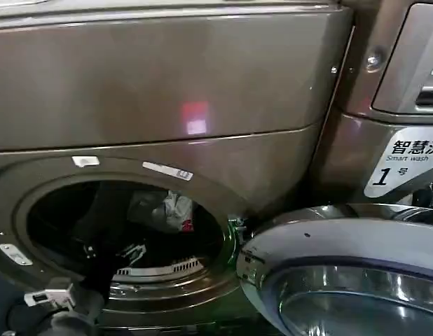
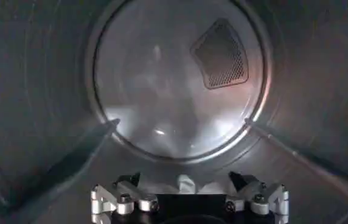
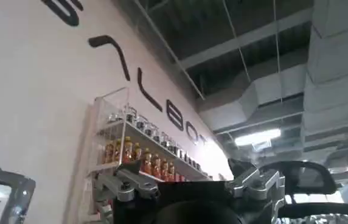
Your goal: Grasp the clothes from the dryer.
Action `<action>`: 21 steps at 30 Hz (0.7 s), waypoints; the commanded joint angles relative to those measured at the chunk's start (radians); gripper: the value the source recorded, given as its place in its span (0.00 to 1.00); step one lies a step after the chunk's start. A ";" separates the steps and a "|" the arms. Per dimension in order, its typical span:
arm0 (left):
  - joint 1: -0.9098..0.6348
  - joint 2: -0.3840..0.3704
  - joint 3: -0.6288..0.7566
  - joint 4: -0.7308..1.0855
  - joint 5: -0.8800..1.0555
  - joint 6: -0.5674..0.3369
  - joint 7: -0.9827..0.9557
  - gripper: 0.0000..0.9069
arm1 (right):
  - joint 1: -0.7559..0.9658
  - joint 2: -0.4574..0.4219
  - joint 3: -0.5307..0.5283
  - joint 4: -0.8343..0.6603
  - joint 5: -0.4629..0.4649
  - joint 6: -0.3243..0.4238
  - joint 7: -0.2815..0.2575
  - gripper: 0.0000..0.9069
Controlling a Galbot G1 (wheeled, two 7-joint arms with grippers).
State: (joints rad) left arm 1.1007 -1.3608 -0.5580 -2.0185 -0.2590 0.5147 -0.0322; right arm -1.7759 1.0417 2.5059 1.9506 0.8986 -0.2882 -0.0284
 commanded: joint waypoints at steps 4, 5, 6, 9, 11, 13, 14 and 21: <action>-0.430 0.002 0.100 0.486 0.023 -0.051 0.046 1.00 | -0.021 0.002 0.047 -0.007 0.012 -0.002 0.000 1.00; -0.454 0.000 0.104 0.521 0.029 -0.055 0.050 1.00 | -0.021 0.001 0.047 -0.007 0.014 -0.002 0.000 1.00; -0.477 -0.002 0.107 0.559 0.047 -0.057 0.075 1.00 | -0.021 0.001 0.047 -0.005 0.015 -0.002 0.000 1.00; -0.536 0.001 0.129 0.639 0.084 -0.053 0.130 1.00 | -0.021 0.000 0.044 -0.004 0.016 -0.003 -0.002 1.00; -0.577 0.003 0.149 0.693 0.116 -0.066 0.147 1.00 | -0.019 -0.001 0.043 -0.005 0.016 -0.003 -0.003 1.00; -0.625 0.005 0.169 0.761 0.138 -0.084 0.163 1.00 | -0.016 0.000 0.042 -0.005 0.016 -0.003 -0.003 1.00; -0.648 0.005 0.179 0.791 0.148 -0.089 0.186 1.00 | -0.016 0.000 0.041 -0.006 0.016 -0.003 -0.005 1.00; -0.791 0.034 0.251 1.005 0.217 -0.091 0.412 1.00 | -0.010 -0.004 0.039 -0.011 0.016 -0.004 -0.008 1.00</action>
State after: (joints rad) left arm 0.5242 -1.3394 -0.3791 -1.3155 -0.1216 0.4413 0.1680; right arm -1.7848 1.0389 2.5397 1.9399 0.9128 -0.2921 -0.0356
